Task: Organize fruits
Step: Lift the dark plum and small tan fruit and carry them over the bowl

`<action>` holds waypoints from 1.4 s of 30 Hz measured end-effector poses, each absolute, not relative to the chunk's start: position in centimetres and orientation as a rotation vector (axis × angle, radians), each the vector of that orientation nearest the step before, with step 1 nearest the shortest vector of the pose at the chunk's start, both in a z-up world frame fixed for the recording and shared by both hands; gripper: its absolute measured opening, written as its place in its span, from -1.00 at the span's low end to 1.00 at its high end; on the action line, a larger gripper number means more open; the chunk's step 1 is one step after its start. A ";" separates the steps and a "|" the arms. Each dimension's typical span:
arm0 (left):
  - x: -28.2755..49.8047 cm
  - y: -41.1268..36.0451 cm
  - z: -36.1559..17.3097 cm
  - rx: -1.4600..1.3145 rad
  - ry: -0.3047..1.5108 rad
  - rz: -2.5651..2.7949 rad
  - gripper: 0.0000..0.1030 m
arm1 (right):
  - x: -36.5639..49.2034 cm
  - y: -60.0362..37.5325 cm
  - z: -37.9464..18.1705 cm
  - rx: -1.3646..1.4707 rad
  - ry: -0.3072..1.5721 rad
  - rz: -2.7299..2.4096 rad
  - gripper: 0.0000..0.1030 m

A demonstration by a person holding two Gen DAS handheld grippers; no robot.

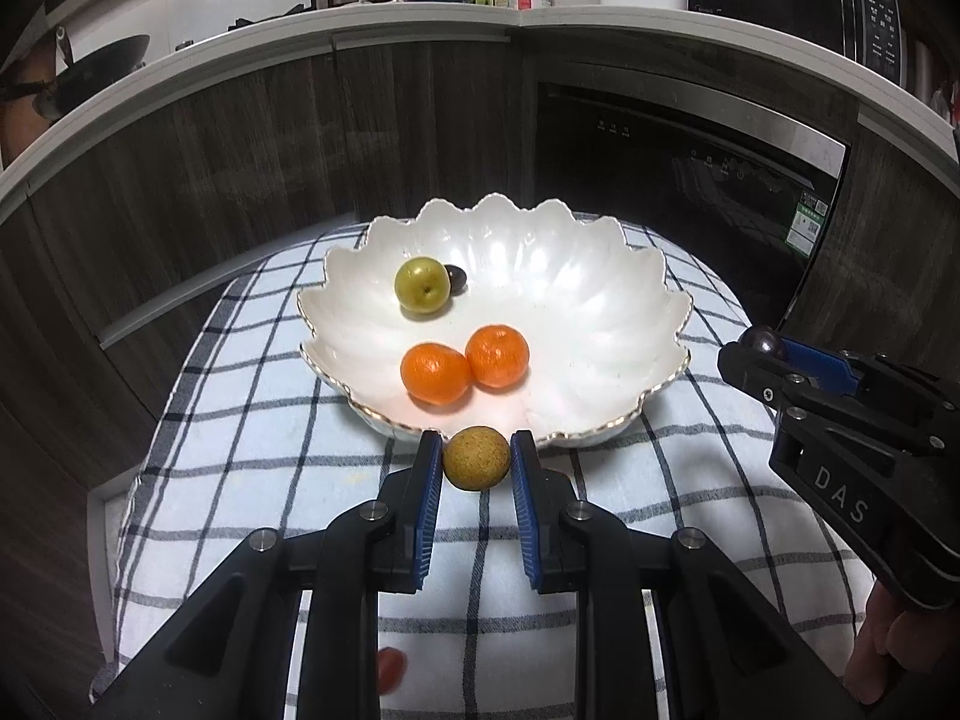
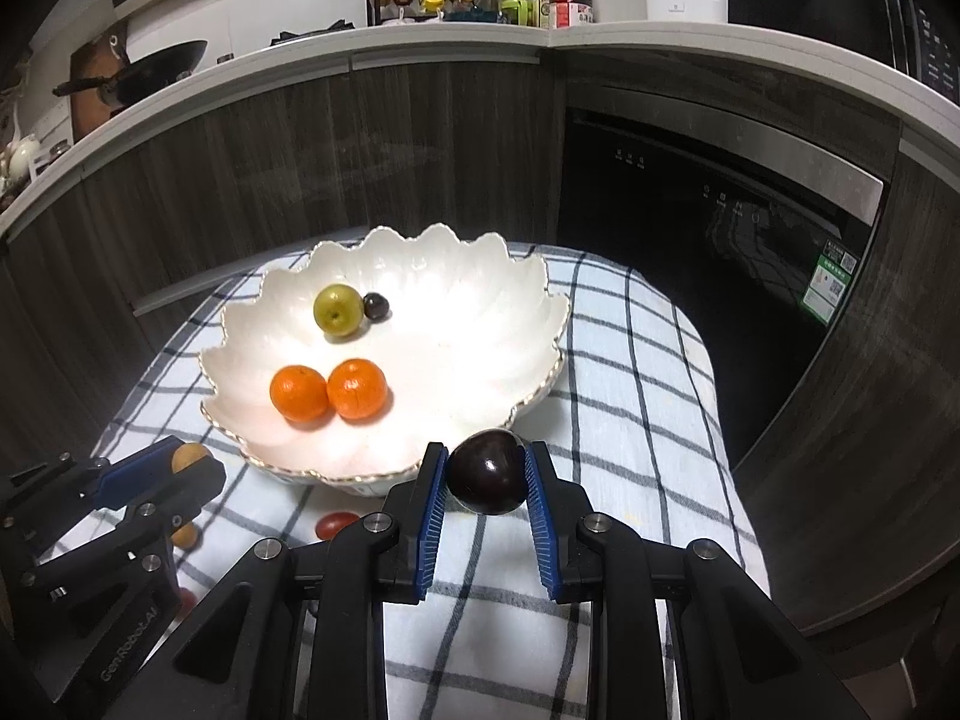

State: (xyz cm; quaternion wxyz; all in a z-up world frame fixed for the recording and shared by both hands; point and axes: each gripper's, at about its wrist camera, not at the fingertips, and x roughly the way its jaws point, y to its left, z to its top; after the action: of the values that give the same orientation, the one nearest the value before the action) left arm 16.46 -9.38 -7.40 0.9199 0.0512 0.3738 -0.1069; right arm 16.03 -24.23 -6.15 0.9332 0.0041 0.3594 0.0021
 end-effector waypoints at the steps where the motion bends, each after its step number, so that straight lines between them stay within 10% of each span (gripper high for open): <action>1: 16.6 -9.3 -7.2 0.106 0.764 -0.219 -0.54 | 16.1 -24.2 -5.9 0.008 0.731 0.005 -0.47; 42: 24.2 -9.5 -6.0 0.067 0.766 -0.162 -0.54 | 23.7 -23.5 -4.0 -0.046 0.669 0.084 -0.47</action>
State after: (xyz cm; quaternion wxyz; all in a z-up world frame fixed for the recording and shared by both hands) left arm 24.17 -9.49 -6.05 0.9239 0.0324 0.3731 -0.0787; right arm 23.69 -23.47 -3.96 0.9435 -0.0227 0.3280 0.0410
